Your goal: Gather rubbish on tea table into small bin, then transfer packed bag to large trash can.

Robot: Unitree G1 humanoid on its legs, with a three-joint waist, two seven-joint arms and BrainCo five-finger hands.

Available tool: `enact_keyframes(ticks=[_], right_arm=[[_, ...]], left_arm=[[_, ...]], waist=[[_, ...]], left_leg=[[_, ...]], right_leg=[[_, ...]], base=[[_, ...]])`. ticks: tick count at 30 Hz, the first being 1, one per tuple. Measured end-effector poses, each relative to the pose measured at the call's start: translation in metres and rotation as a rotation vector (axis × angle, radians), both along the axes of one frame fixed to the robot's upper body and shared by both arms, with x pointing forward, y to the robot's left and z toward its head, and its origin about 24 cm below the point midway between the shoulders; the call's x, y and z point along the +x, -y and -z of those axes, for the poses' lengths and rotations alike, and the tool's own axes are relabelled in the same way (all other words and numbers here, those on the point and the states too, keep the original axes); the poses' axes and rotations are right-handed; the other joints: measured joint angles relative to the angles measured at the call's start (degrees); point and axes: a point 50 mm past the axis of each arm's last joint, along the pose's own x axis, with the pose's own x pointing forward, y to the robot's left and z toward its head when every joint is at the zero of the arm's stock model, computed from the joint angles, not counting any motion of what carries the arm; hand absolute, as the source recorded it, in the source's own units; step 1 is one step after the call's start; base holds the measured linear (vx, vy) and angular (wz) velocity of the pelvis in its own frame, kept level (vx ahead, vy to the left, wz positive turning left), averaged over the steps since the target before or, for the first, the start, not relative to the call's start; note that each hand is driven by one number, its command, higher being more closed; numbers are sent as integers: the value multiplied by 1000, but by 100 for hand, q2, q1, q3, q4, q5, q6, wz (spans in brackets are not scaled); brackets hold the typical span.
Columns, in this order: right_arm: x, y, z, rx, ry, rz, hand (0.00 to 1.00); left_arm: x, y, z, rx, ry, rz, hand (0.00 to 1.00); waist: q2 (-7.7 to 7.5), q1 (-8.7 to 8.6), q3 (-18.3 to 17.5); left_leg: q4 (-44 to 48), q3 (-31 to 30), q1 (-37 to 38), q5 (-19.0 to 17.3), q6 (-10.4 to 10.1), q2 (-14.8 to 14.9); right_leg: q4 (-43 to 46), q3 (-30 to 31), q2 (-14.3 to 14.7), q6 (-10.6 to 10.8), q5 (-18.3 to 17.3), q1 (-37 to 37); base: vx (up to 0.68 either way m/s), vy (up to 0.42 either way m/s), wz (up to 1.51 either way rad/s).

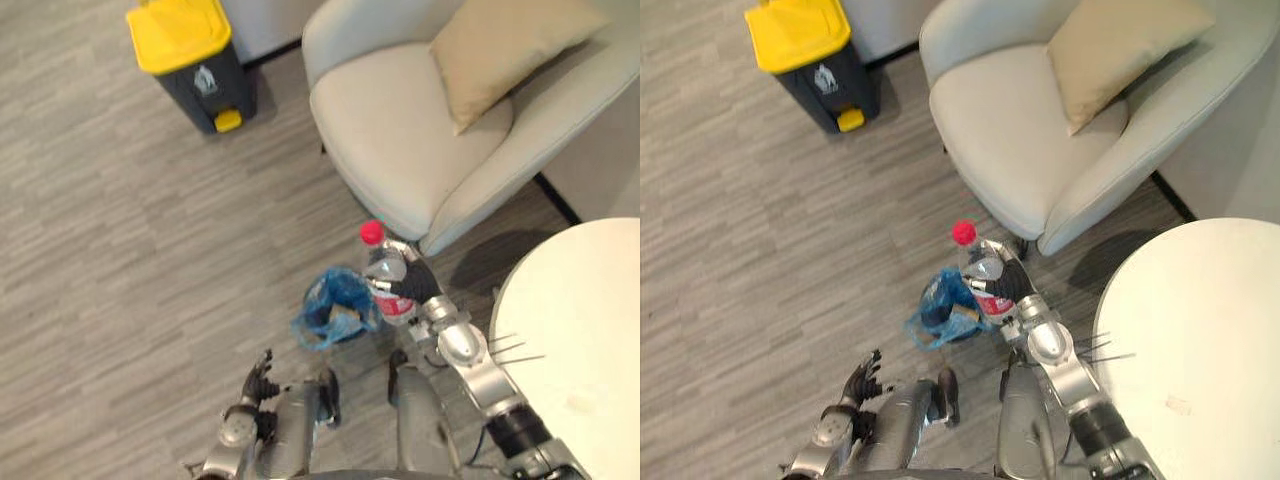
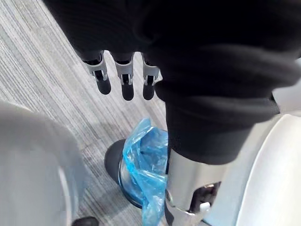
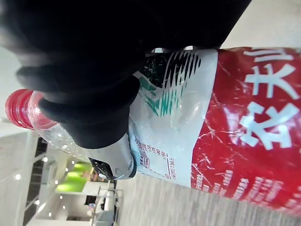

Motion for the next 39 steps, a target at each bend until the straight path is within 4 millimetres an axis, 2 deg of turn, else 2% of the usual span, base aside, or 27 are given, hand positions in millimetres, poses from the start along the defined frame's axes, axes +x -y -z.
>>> enact_keyframes(ticks=[1, 3, 4, 6, 7, 9, 12, 13, 16, 19, 22, 27, 28, 34, 39], right_arm=[[3, -5, -8, 1, 36, -1, 100], [10, -15, -24, -4, 107, -8, 100], [13, -18, -30, -1, 132, -11, 100], [21, -28, -59, 5, 244, -6, 100], [22, -29, -64, 9, 269, 1, 100], [27, -35, -84, 34, 338, 26, 100], [31, -36, -108, 55, 428, 70, 100], [33, -33, -117, 71, 455, 97, 100], [36, -29, -135, 86, 510, 133, 100], [37, -25, -151, 92, 563, 157, 100], [38, -23, -170, 97, 626, 173, 100], [47, -22, -181, 76, 639, 197, 100], [49, -22, -181, 71, 634, 199, 0], [58, -23, -172, 30, 577, 194, 0], [62, -28, -164, -16, 539, 167, 0]], left_arm=[[9, 0, -7, -8, 38, -14, 0], [23, 0, -19, -26, 101, -51, 0], [28, 1, -23, -35, 120, -64, 0], [46, 8, -39, -66, 192, -78, 0], [50, 10, -44, -74, 214, -78, 0], [63, 9, -65, -114, 306, -117, 0], [80, 2, -98, -159, 457, -174, 0], [86, 0, -111, -180, 513, -191, 0], [89, -5, -131, -190, 609, -210, 0], [91, -8, -141, -188, 655, -212, 0], [90, -17, -142, -166, 659, -225, 0], [90, -18, -143, -167, 654, -217, 0], [90, -18, -143, -166, 654, -216, 0], [91, -18, -143, -167, 655, -211, 0], [93, -15, -145, -170, 659, -191, 0]], waist=[[9, 27, 46], [28, 61, 160], [22, 76, 227], [20, 170, 401], [18, 206, 449], [12, 227, 673], [-2, 300, 772], [5, 389, 795], [5, 427, 807], [6, 514, 807], [6, 529, 807], [6, 562, 807], [6, 565, 807], [6, 597, 807], [6, 634, 807]], left_leg=[[308, 51, -335, -144, 13, 57], [808, 158, -897, -397, 156, 252], [981, 156, -1078, -429, 166, 293], [1556, 147, -1920, -520, 174, 468], [1680, 154, -2113, -524, 177, 520], [2094, 99, -2700, -533, 182, 617], [2651, 25, -3606, -544, 198, 657], [2930, -24, -3996, -575, 198, 698], [3316, -131, -4579, -582, 209, 702], [3475, -176, -4881, -575, 203, 699], [3471, -227, -5103, -523, 121, 699], [3443, -242, -5227, -473, 122, 711], [3429, -243, -5231, -463, 141, 709], [3270, -257, -5231, -395, 152, 700], [3179, -325, -5237, -345, 69, 696]], right_leg=[[268, -15, -28, -33, -199, -297], [733, -77, -19, -87, -363, -833], [883, -82, -16, -109, -393, -1001], [1345, -104, 21, -154, -447, -1771], [1440, -105, 32, -144, -457, -1951], [1813, -138, 32, -199, -492, -2478], [2382, -142, -28, -288, -554, -3362], [2650, -150, -36, -301, -600, -3729], [3047, -190, -98, -335, -679, -4255], [3228, -218, -145, -371, -706, -4545], [3254, -289, -194, -373, -709, -4720], [3274, -360, -263, -397, -735, -4804], [3268, -363, -265, -384, -743, -4807], [3166, -400, -266, -393, -738, -4814], [3140, -463, -264, -376, -749, -4813]], base=[[-239, -89, 20], [-183, -66, 15], [-263, -76, 12], [-319, -88, 5], [-235, -73, 8], [-197, -73, 13], [-148, -67, 15], [-134, -54, 8], [-96, -27, 13], [-83, -6, 10], [-75, -6, 15], [-26, -7, 10], [-13, -2, 3], [-3, -8, 2], [-13, -11, 3]])
